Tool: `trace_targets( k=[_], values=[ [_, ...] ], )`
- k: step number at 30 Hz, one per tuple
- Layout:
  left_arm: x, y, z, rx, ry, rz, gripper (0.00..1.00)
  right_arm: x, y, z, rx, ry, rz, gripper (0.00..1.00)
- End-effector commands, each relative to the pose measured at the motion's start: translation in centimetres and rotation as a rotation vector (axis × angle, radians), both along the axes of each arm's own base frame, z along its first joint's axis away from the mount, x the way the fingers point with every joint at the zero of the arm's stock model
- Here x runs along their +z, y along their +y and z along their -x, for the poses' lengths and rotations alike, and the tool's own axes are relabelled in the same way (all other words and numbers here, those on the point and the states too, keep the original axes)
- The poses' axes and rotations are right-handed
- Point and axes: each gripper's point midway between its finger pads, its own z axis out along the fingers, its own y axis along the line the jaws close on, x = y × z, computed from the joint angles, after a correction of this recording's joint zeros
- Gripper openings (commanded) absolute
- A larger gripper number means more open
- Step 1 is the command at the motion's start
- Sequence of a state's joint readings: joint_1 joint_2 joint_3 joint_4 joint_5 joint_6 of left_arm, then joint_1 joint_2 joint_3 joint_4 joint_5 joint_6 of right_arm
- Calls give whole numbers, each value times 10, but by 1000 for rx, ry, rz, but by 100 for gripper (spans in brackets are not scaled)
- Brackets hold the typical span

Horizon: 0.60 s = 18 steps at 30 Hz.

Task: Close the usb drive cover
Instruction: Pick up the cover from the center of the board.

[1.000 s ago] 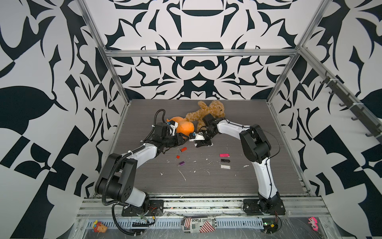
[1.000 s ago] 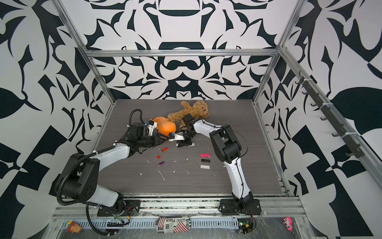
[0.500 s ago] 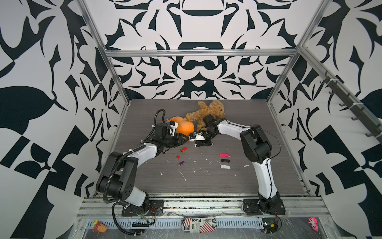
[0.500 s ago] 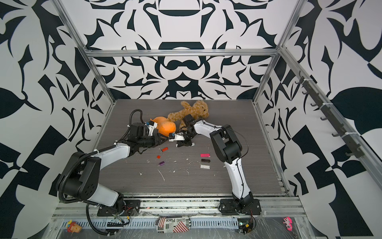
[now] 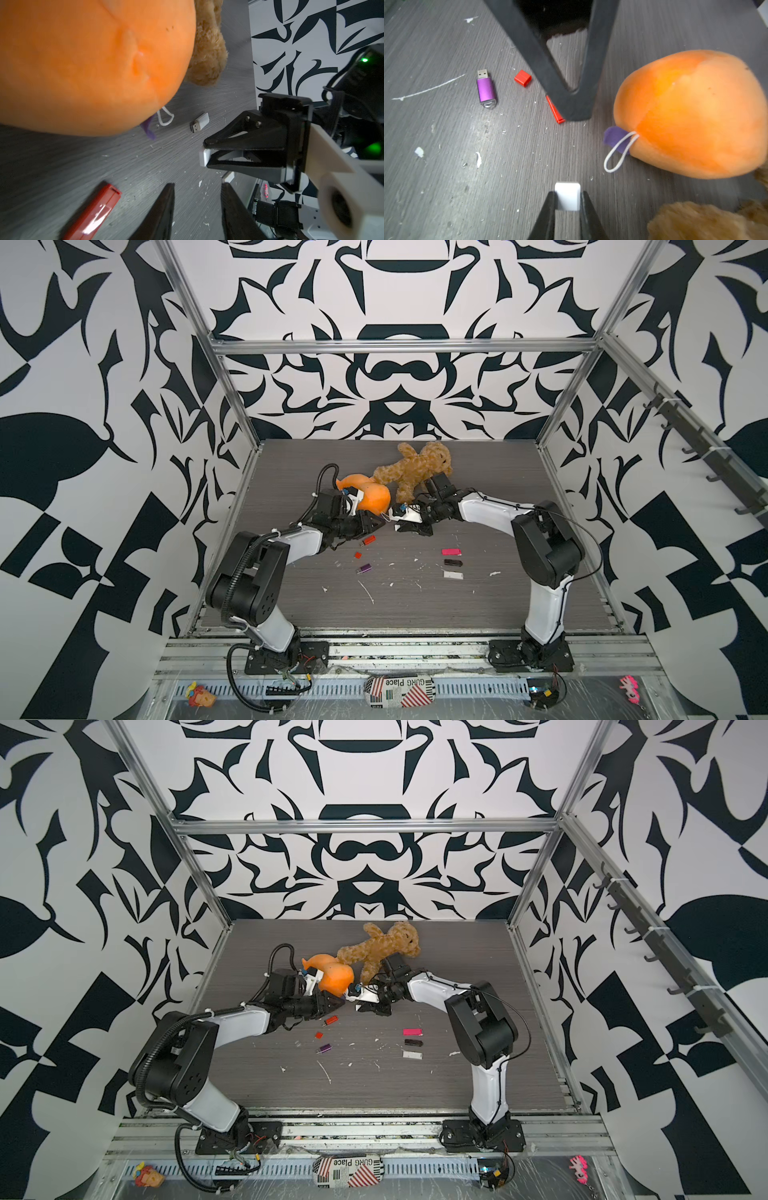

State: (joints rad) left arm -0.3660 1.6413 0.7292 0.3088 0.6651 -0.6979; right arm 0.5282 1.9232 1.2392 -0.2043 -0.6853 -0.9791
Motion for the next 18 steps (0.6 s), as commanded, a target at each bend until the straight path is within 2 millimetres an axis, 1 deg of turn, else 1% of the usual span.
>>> trace_targets(
  k=[1, 4, 9, 18],
  values=[
    [8, -14, -1, -29, -3, 62, 37, 24, 7, -2, -18, -28, -93, 16],
    [7, -19, -2, -30, 3, 85, 35, 28, 7, 0, -25, -32, -111, 16],
    [5, -25, 1, -42, 3, 84, 34, 32, 7, 2, -30, -25, -129, 16],
    [4, -28, -1, -35, 8, 96, 31, 37, 12, 2, -23, -21, -163, 16]
  ],
)
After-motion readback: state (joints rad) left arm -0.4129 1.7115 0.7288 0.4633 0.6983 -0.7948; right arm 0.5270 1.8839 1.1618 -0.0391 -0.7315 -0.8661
